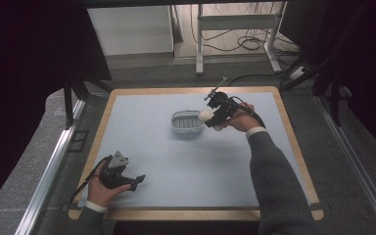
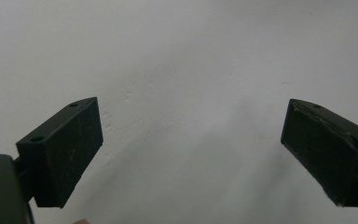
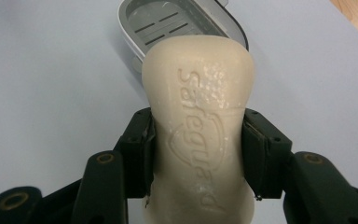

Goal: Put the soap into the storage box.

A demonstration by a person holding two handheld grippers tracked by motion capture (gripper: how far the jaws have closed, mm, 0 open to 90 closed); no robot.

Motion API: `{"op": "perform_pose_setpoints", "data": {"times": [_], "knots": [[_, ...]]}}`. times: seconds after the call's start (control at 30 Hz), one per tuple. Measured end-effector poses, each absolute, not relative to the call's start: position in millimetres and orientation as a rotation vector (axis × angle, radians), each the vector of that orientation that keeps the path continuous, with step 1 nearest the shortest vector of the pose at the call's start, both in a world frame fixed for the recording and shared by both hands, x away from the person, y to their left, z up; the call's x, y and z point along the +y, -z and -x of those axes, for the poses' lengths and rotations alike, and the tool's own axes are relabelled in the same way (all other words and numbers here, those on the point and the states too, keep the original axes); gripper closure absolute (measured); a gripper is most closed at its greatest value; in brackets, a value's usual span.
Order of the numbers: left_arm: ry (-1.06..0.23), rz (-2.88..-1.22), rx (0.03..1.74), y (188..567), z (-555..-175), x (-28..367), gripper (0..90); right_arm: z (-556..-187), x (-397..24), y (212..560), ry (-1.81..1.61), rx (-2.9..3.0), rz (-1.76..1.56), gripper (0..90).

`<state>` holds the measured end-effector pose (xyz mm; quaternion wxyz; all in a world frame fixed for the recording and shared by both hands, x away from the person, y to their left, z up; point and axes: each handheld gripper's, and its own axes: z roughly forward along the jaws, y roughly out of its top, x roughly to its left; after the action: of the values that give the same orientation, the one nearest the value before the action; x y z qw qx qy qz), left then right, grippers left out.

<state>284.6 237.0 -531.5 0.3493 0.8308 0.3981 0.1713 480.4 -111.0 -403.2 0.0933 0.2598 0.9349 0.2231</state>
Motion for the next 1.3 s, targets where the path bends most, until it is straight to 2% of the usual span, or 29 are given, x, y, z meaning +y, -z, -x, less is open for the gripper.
{"op": "perform_pose_setpoints", "data": {"times": [1.3], "knots": [[-0.441,-2.153,1.028,531.3,-284.5,237.2,6.0,-523.4,-52.2,424.4,-0.635,2.866,-0.475,49.1]]}}
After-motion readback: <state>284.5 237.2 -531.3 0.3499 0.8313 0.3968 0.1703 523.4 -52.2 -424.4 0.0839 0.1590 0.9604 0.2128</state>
